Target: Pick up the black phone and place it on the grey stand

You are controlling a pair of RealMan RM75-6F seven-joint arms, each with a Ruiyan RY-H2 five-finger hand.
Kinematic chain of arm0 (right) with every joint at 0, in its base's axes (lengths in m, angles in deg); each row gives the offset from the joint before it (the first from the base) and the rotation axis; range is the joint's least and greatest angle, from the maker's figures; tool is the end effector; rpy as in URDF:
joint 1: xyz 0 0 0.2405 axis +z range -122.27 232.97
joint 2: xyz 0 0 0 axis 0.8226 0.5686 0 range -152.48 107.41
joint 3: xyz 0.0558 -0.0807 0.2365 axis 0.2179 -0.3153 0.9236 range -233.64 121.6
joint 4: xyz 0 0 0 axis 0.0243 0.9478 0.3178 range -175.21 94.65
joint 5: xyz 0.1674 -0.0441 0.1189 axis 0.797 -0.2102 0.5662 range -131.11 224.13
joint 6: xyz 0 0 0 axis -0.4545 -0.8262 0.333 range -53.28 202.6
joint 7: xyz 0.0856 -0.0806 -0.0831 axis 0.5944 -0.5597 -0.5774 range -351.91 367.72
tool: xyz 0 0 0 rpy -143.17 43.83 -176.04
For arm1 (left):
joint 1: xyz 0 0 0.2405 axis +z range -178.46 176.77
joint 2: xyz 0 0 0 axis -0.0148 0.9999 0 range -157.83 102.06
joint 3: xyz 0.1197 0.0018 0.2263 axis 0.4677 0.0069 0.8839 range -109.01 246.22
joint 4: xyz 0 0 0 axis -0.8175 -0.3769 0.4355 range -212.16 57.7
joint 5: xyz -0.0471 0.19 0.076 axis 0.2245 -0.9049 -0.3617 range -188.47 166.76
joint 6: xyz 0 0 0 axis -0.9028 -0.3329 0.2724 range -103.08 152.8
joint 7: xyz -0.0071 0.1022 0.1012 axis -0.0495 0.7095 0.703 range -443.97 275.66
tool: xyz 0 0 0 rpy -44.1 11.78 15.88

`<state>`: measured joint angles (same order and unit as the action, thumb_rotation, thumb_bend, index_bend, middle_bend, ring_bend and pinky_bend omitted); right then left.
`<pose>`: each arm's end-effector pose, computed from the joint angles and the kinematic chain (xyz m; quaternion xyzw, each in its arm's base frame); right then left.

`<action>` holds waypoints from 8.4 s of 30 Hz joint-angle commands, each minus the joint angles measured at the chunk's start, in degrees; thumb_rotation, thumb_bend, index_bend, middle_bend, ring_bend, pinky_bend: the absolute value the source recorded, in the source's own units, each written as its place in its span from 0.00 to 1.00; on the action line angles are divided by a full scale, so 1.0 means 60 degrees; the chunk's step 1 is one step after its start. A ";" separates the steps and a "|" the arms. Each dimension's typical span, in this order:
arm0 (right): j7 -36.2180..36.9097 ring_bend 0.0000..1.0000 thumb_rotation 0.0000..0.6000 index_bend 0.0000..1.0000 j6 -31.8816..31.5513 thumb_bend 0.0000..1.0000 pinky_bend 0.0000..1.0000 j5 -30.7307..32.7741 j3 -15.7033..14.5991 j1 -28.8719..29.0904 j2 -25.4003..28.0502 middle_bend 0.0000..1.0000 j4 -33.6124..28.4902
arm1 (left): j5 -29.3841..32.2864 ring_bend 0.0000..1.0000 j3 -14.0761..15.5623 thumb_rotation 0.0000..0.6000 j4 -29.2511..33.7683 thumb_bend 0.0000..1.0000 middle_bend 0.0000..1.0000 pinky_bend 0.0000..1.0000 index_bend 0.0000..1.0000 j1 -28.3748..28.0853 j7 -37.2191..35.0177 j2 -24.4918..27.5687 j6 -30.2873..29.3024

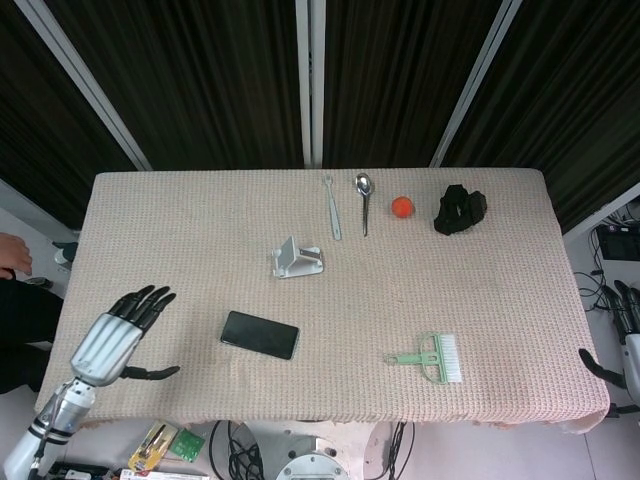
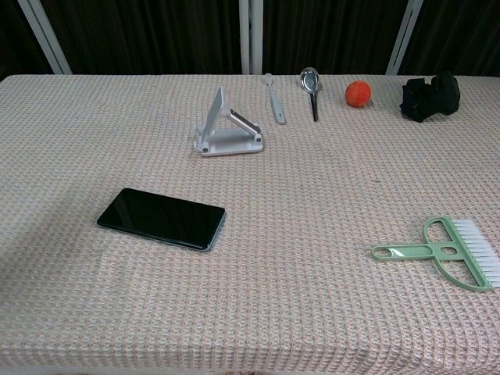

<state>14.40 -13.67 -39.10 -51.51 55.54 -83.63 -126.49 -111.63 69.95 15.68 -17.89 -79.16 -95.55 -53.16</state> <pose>-0.3429 -0.1609 0.2004 0.5659 -0.3702 0.3789 0.6318 -0.2412 0.2128 0.0998 -0.7444 -0.2908 -0.4179 0.4321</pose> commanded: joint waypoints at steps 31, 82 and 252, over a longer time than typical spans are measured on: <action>0.0104 0.00 1.00 0.00 0.0013 0.13 0.00 0.0217 0.0013 -0.0108 0.0141 0.00 0.0186 | 0.2288 0.07 -0.0685 0.41 -0.1081 0.02 0.06 0.20 0.06 -0.3176 0.2534 -0.3500 0.4749; -0.0172 0.00 1.00 0.00 0.0349 0.14 0.00 0.0463 0.0024 -0.0016 0.0157 0.00 0.0099 | 0.4142 0.07 -0.0678 0.99 -0.1517 0.15 0.06 0.20 0.37 -0.4321 0.2933 -0.3749 0.5550; -0.0037 0.00 1.00 0.00 0.0787 0.16 0.00 0.1474 0.0285 -0.0314 0.0594 0.00 -0.0164 | 0.4288 0.27 -0.3494 1.00 -1.1655 0.45 0.63 0.20 0.67 -0.6195 -1.0335 -0.9907 0.3035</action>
<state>14.18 -8.95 -30.25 -49.80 53.66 -80.07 -127.47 -85.80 48.87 -54.29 -55.12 -141.07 -154.98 -34.96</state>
